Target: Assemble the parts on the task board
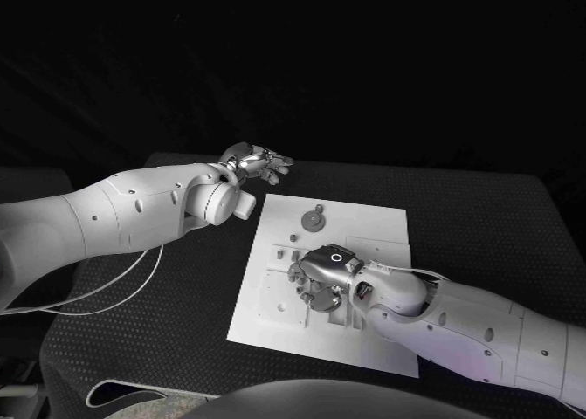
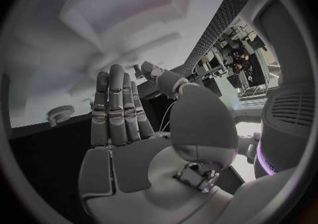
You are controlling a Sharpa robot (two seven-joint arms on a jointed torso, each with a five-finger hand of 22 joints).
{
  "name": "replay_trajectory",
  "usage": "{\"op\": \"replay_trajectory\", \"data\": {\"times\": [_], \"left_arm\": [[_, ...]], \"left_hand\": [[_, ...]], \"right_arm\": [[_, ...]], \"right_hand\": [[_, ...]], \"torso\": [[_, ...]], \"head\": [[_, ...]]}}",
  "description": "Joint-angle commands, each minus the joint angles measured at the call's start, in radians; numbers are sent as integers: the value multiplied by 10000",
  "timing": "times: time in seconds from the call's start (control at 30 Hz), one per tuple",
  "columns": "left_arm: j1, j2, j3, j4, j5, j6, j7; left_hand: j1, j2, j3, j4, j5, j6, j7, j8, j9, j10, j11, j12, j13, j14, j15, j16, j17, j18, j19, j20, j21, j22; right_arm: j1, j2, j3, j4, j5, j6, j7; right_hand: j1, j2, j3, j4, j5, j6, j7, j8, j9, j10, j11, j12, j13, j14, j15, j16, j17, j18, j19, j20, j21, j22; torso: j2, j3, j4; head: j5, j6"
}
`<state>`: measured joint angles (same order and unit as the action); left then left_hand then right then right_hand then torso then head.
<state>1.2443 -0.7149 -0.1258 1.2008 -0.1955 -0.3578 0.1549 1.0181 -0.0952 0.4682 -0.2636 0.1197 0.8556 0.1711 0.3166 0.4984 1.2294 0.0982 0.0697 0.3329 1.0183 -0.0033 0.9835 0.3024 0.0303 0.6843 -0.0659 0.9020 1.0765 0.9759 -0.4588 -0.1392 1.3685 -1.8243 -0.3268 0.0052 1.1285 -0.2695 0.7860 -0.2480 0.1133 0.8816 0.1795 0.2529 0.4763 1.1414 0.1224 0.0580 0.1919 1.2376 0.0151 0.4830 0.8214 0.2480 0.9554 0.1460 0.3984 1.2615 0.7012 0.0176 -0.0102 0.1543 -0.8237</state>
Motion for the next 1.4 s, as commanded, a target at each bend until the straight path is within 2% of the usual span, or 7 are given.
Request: {"op": "replay_trajectory", "data": {"times": [0.03,0.47,0.67,0.9,1.03,1.1,1.4], "left_arm": [[17,-10,8,18,43,-3,53],[17,-91,6,-7,43,-3,42],[17,-121,5,-12,43,-10,49],[16,-120,5,-68,44,19,62],[16,-117,5,-110,44,19,65],[16,-111,4,-127,44,23,68],[14,-117,3,-159,44,34,75]], "left_hand": [[-91,-52,-39,43,-45,-57,5,60,-17,-99,-2,-10,-10,39,1,-39,18,-33,-18,-350,-35,12],[-82,-59,-37,41,-61,-69,8,61,-24,-99,-3,-6,-9,45,0,-43,28,-31,-16,-351,-41,17],[-78,-57,-35,41,-65,-66,7,66,-25,-98,-4,-5,-9,47,0,-44,31,-30,-15,-351,-43,18],[-70,-55,-31,39,-69,-59,4,74,-26,-94,-5,-1,-8,49,-1,-47,37,-30,-13,-351,-45,22],[-68,-53,-30,40,-70,-56,3,78,-26,-92,-6,1,-7,51,-2,-48,40,-29,-12,-351,-46,23],[-66,-53,-29,39,-70,-55,2,80,-27,-91,-7,2,-7,51,-2,-48,41,-29,-11,-352,-47,24],[-64,-53,-29,40,-74,-51,0,87,-28,-89,-7,4,-6,55,-3,-50,47,-30,-9,-351,-49,28]], "right_arm": [[-39,-103,-35,13,97,-210,-136],[274,-766,7,768,525,-1132,-12],[520,-1331,416,1354,1356,-1203,181],[1078,-2176,851,1741,1781,-88,40],[1412,-2574,882,1472,1515,1058,-138],[1480,-2701,882,1300,1249,1520,-379],[1495,-2804,766,1022,533,1918,-504]], "right_hand": [[5,-109,-175,-13,60,-187,64,-99,-68,-299,128,53,-94,-58,88,-74,20,138,-103,2,-17,40],[154,-231,-264,4,107,-333,128,-107,-152,-561,183,147,-325,-68,138,-27,58,138,-107,12,18,132],[231,-213,-161,159,36,-70,18,78,-130,-226,69,295,-347,187,26,121,116,138,173,-96,193,232],[307,-76,-71,343,-89,277,-135,296,-112,613,-240,652,-237,586,-262,386,305,138,546,-290,469,410],[70,-52,-331,351,-12,265,-152,303,-132,711,-270,652,-233,551,-277,379,353,138,513,-291,472,447],[-198,10,-880,167,461,197,-186,297,-150,657,-240,567,-265,468,-253,348,398,138,421,-281,445,484],[-584,-97,-1621,38,487,-156,-460,192,-243,-6,27,140,-487,62,-9,145,416,138,27,-113,195,469]], "torso": [[-2,-2,6],[-5,1,9],[-4,14,-16],[-13,20,-24],[-23,10,-28],[-15,-1,-15],[10,26,9]], "head": [[-5,1],[-70,85],[-106,170],[-208,323],[-279,399],[-338,434],[-356,431]]}}
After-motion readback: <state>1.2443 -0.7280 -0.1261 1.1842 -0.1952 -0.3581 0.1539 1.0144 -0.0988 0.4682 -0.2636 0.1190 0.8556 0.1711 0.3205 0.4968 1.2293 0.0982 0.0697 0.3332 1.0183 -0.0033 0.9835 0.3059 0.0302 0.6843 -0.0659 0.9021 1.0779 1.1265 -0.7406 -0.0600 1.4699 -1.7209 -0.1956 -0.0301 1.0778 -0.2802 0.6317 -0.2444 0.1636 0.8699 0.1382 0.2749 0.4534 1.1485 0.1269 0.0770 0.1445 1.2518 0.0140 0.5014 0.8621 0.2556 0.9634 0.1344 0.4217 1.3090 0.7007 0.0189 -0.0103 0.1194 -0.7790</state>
